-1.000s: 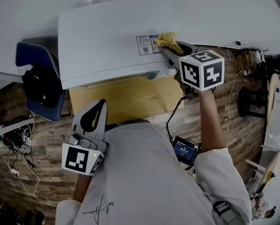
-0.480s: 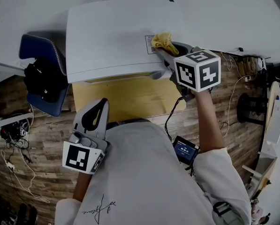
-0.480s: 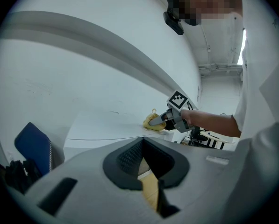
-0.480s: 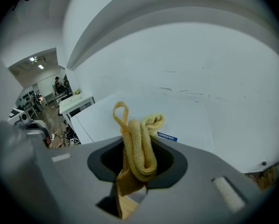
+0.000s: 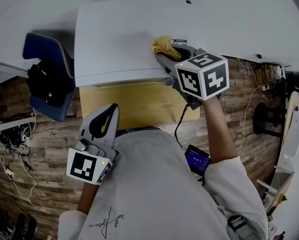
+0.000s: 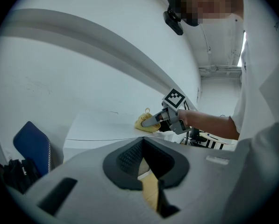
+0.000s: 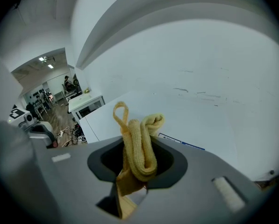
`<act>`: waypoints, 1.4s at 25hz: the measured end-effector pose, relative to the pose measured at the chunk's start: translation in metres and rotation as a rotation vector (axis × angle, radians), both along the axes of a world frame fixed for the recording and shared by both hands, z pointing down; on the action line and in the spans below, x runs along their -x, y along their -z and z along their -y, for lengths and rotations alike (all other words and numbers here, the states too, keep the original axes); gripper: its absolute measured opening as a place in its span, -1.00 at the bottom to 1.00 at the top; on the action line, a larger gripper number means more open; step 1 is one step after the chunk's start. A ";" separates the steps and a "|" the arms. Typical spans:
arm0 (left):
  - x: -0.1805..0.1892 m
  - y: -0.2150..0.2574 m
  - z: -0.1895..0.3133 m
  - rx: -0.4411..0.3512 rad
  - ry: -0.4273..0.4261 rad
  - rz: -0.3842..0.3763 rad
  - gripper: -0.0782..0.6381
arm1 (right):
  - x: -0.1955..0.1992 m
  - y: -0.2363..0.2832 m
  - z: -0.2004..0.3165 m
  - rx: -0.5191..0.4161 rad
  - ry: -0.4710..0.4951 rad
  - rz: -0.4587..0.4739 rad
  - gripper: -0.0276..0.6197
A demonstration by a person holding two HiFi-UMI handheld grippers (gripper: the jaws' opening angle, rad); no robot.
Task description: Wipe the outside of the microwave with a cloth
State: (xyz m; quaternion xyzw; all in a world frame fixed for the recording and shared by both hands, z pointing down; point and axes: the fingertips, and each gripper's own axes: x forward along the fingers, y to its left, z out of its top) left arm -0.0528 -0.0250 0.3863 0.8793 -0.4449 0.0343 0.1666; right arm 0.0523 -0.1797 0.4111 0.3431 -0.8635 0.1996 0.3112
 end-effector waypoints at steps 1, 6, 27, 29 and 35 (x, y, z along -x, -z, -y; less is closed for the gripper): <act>0.001 0.001 0.000 0.001 0.004 0.000 -0.79 | 0.006 0.000 -0.001 0.002 0.013 0.003 -0.54; 0.005 0.002 -0.002 0.001 0.024 0.001 -0.79 | 0.033 0.001 -0.007 0.020 0.077 0.014 -0.54; 0.021 0.003 0.000 -0.005 0.096 0.021 -0.79 | 0.136 0.002 -0.016 0.075 0.282 0.059 -0.54; 0.024 0.003 0.001 -0.004 0.106 0.020 -0.79 | 0.146 0.001 -0.017 0.075 0.302 0.061 -0.54; 0.029 -0.003 0.001 0.011 0.119 0.030 -0.79 | 0.182 0.003 -0.021 0.089 0.356 0.094 -0.54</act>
